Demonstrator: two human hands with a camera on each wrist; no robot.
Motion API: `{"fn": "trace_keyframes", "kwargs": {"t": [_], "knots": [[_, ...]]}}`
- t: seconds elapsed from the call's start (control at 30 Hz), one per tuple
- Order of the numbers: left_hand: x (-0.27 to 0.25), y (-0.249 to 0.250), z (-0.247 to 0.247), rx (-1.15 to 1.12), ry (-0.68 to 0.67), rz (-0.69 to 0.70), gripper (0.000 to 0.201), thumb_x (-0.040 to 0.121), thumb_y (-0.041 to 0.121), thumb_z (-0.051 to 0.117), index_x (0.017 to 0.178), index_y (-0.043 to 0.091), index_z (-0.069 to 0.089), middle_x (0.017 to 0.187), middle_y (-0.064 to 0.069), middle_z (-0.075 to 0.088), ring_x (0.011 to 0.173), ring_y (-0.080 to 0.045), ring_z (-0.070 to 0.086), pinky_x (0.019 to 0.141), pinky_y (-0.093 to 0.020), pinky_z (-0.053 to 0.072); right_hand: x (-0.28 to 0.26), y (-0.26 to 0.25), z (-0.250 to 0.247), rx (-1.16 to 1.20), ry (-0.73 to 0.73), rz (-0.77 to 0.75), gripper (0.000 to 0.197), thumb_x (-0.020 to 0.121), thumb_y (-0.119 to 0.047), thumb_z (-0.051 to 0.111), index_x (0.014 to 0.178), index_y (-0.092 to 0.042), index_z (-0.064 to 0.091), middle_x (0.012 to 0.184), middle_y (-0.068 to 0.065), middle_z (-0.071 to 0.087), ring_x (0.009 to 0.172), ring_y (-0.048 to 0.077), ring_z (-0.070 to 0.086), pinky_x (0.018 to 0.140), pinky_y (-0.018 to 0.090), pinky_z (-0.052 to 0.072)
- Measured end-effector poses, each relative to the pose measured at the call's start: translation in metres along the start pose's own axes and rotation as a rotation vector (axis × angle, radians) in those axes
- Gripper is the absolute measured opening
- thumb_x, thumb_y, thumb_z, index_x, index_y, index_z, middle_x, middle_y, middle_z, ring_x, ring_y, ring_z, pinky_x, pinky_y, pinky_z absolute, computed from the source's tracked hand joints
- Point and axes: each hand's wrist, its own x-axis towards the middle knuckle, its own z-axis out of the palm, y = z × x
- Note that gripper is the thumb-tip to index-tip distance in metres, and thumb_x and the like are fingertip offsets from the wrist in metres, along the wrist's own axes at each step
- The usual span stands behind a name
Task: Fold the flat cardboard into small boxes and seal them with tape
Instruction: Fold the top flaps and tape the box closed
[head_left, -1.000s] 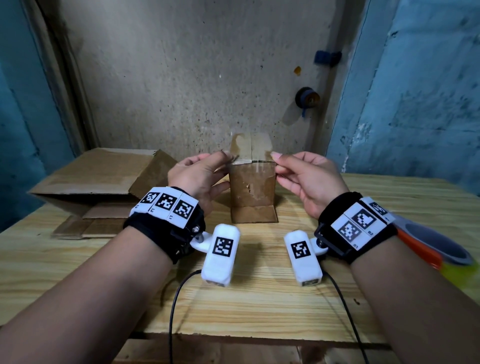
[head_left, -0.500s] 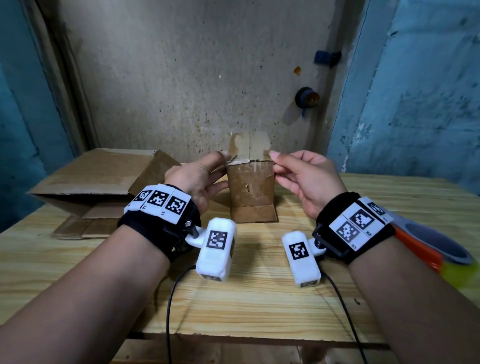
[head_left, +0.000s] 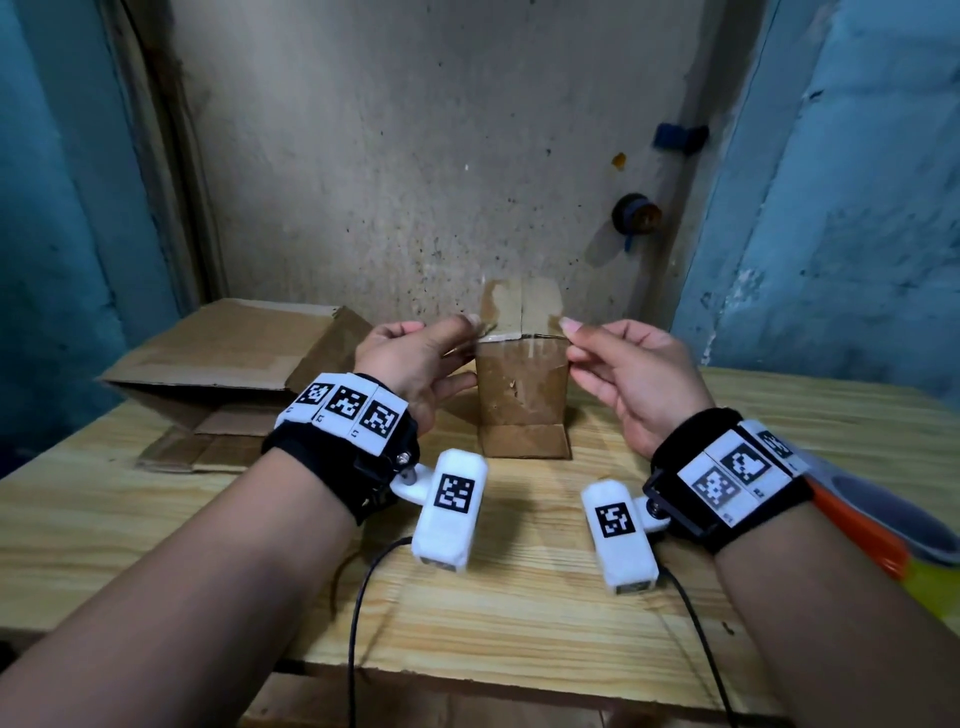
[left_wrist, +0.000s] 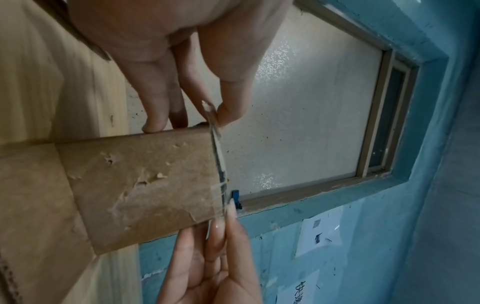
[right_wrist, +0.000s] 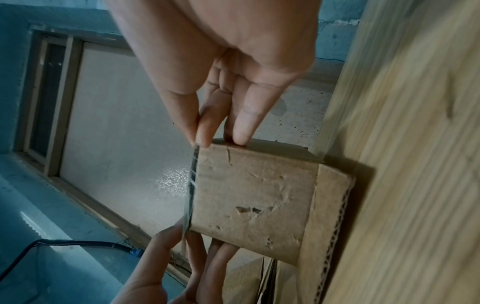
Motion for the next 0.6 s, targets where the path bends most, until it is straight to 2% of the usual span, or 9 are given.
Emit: {"fn": "trace_keyframes", "kwargs": {"t": [0.07, 0.13, 0.27, 0.4, 0.6], "knots": [[0.0016, -0.0007, -0.0003, 0.018, -0.020, -0.027, 0.071, 0.079, 0.007, 0.084, 0.138, -0.006, 0.048, 0.104, -0.018, 0.076, 0.088, -0.029, 0.077, 0.064, -0.041, 0.062, -0.0003, -0.0001, 0.0005, 0.000, -0.004, -0.003, 0.016, 0.086, -0.014, 0.084, 0.083, -0.014, 0.068, 0.104, 0.013, 0.080, 0.082, 0.010, 0.075, 0.090, 0.032, 0.062], [0.0028, -0.0008, -0.0006, 0.033, -0.020, -0.051, 0.062, 0.082, 0.009, 0.081, 0.135, -0.007, 0.056, 0.104, -0.015, 0.077, 0.084, -0.024, 0.077, 0.059, -0.034, 0.060, -0.0009, -0.0003, 0.0006, 0.002, -0.005, -0.005, 0.016, 0.087, -0.013, 0.083, 0.084, -0.013, 0.068, 0.104, 0.014, 0.080, 0.082, 0.010, 0.075, 0.087, 0.030, 0.063], [0.0043, -0.0006, -0.0002, 0.035, -0.013, -0.070, 0.053, 0.083, 0.008, 0.080, 0.130, -0.006, 0.061, 0.100, -0.013, 0.077, 0.078, -0.021, 0.077, 0.056, -0.032, 0.059, -0.0015, -0.0011, 0.0000, 0.002, -0.006, -0.002, 0.015, 0.087, -0.013, 0.083, 0.083, -0.012, 0.068, 0.103, 0.015, 0.080, 0.083, 0.011, 0.076, 0.086, 0.030, 0.063], [0.0082, -0.0005, -0.0005, 0.054, -0.005, -0.074, 0.051, 0.081, 0.009, 0.081, 0.127, -0.005, 0.064, 0.102, -0.013, 0.077, 0.077, -0.021, 0.077, 0.056, -0.028, 0.059, -0.0003, -0.0007, 0.0000, 0.002, 0.002, 0.001, 0.016, 0.086, -0.013, 0.083, 0.082, -0.013, 0.068, 0.102, 0.014, 0.080, 0.082, 0.010, 0.076, 0.080, 0.026, 0.063], [0.0091, -0.0003, -0.0010, 0.058, 0.016, -0.070, 0.055, 0.078, 0.009, 0.084, 0.127, -0.004, 0.063, 0.099, -0.012, 0.078, 0.078, -0.020, 0.077, 0.057, -0.028, 0.059, 0.0008, 0.0000, 0.0001, 0.006, 0.005, 0.014, 0.017, 0.085, -0.013, 0.084, 0.081, -0.013, 0.068, 0.085, 0.008, 0.079, 0.079, 0.011, 0.075, 0.076, 0.024, 0.062]]}}
